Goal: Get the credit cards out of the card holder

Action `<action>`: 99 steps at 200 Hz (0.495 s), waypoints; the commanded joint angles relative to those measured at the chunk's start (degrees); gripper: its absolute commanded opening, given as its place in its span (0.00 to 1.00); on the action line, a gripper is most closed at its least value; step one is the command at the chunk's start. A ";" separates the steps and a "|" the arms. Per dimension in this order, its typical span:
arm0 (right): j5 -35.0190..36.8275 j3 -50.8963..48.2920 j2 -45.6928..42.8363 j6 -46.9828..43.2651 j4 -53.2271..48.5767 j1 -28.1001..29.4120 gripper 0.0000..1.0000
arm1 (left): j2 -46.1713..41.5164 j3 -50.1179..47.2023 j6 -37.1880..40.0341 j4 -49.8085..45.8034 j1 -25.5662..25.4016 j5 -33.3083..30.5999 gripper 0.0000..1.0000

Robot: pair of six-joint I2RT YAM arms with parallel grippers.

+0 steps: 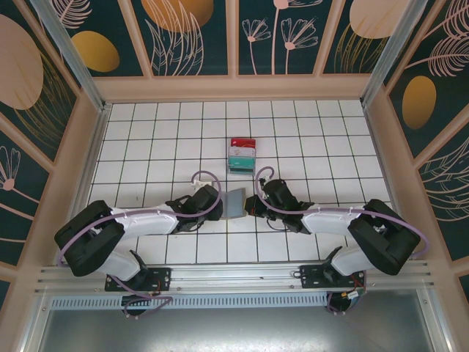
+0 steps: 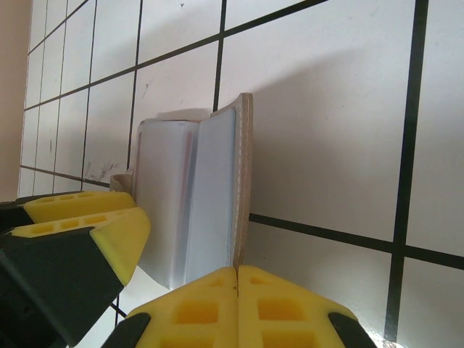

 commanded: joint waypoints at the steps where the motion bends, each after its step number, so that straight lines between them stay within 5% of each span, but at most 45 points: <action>1: 0.02 -0.78 0.32 0.22 1.99 -0.21 0.00 | 0.35 -0.51 0.47 3.56 0.38 5.27 0.42; 99: 0.28 -0.95 0.22 0.43 2.12 -0.21 0.00 | -0.36 0.60 1.88 10.75 0.35 14.44 0.42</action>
